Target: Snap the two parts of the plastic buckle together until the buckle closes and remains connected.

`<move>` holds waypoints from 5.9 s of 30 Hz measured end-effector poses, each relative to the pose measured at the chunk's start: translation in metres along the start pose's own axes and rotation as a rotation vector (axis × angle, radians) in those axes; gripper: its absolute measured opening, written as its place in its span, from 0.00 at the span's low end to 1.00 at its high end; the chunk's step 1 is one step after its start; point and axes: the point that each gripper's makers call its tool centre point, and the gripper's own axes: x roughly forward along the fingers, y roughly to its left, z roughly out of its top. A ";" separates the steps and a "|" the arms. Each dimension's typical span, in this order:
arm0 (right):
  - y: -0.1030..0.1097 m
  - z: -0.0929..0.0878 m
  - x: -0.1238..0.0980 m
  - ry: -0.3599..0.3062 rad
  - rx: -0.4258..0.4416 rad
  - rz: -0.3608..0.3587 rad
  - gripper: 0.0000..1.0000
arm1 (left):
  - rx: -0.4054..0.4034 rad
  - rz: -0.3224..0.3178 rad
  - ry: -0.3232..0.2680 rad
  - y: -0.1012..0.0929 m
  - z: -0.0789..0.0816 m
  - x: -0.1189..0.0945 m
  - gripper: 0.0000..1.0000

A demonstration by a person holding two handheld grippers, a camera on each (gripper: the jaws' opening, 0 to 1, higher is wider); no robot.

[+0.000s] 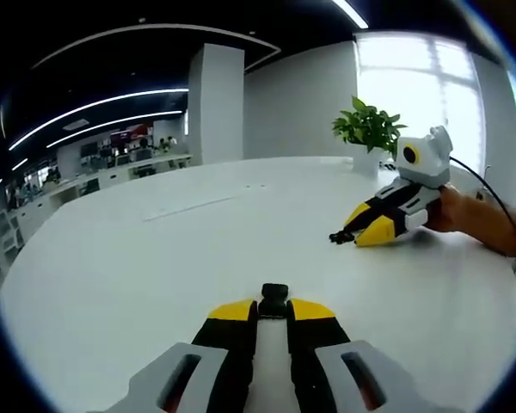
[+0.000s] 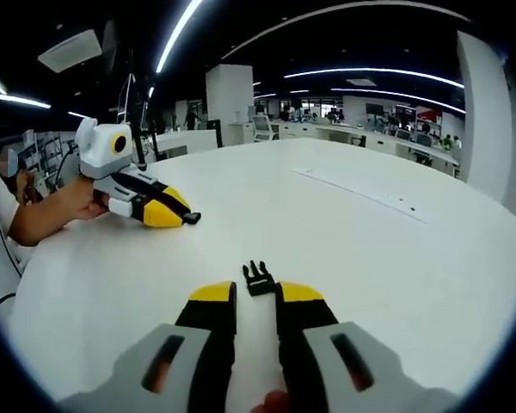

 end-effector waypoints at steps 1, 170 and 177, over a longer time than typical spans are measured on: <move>0.000 0.000 0.000 -0.001 -0.004 0.001 0.18 | 0.000 -0.002 0.000 0.000 0.000 0.000 0.13; 0.145 -0.023 -0.059 -0.031 -0.169 0.398 0.13 | 0.344 -0.589 0.014 -0.122 -0.046 -0.084 0.12; 0.146 -0.026 -0.057 -0.026 -0.187 0.416 0.13 | 0.342 -0.596 0.022 -0.119 -0.049 -0.082 0.12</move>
